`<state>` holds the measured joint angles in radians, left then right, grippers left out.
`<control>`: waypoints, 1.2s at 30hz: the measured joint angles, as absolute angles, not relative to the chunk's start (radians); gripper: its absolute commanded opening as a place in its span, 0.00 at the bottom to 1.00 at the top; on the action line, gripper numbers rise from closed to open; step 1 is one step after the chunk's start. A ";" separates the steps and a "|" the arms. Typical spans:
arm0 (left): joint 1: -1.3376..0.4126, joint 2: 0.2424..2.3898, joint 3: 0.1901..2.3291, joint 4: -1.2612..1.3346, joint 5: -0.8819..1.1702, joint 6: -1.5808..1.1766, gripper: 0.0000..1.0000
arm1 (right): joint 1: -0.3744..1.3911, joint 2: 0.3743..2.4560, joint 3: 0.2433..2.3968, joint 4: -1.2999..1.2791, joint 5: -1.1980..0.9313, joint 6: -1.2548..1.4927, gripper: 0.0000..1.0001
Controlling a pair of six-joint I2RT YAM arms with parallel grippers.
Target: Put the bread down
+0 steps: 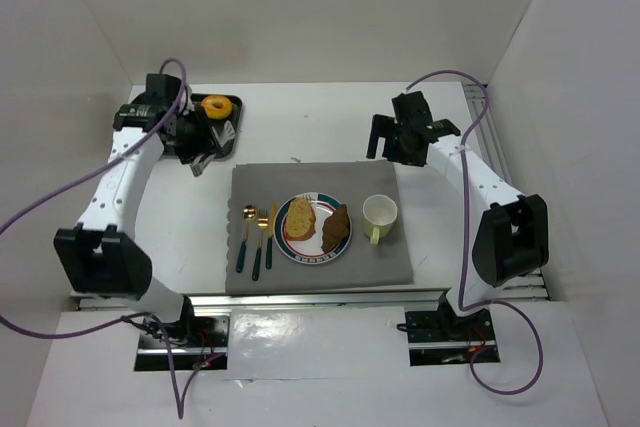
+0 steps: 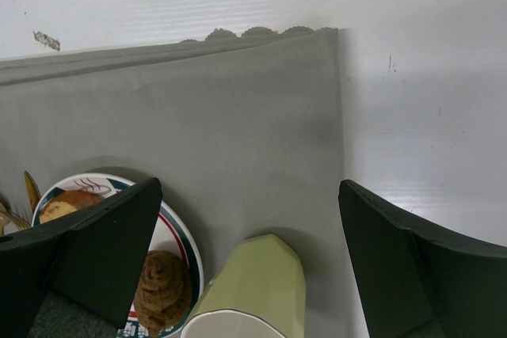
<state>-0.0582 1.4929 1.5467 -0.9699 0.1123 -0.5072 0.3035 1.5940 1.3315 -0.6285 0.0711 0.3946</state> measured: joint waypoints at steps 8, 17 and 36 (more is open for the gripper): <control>0.125 1.784 1.573 -0.737 0.265 -0.720 0.60 | 0.305 1.609 1.341 -0.628 0.072 0.395 1.00; 0.142 1.832 1.534 -0.503 0.350 -0.952 0.62 | 0.311 1.614 1.342 -0.630 0.072 0.395 1.00; 0.189 1.949 1.524 -0.317 0.372 -1.107 0.62 | 0.312 1.657 1.371 -0.637 0.084 0.395 1.00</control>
<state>0.1894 1.9491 1.5238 -0.3168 0.3717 -1.1072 0.3119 1.6566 1.3708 -0.6369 0.0845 0.3954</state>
